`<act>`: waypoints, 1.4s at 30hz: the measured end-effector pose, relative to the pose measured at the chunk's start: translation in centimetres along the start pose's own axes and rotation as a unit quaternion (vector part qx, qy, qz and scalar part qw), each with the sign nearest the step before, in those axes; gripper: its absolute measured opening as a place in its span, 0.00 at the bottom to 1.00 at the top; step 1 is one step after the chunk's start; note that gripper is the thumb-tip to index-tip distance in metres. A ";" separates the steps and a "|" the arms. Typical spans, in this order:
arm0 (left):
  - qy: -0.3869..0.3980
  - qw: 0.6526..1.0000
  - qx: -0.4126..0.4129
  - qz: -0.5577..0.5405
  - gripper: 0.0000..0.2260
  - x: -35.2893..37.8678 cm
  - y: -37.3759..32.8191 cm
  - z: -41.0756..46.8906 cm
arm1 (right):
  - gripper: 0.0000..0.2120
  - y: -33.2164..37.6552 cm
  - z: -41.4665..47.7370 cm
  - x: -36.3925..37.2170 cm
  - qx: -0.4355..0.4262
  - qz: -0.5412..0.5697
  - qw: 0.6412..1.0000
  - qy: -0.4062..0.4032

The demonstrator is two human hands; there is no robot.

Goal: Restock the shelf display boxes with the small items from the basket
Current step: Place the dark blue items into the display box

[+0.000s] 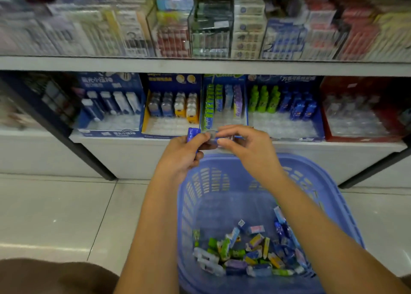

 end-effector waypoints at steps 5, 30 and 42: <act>-0.003 0.984 0.070 0.165 0.10 -3.8 -3.5 0.7 | 0.14 1.6 3.1 2.5 0.049 0.007 0.995 0.087; -0.251 0.948 -0.081 -0.178 0.14 -14.1 -1.0 4.7 | 0.10 -1.3 14.2 17.6 -0.078 -0.322 0.938 0.105; -0.222 0.952 -0.087 -0.194 0.05 -14.1 -1.2 4.7 | 0.07 -0.3 15.4 17.9 -0.108 -0.427 0.889 0.125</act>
Point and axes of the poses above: each hand's wrist, its own z-axis towards the middle knuckle, its own x-axis out of the palm, y = z × x, the point moved 1 cm from there along z, towards the middle knuckle, and after that the axes turned 6 degrees about -y, right-handed, at the moved point
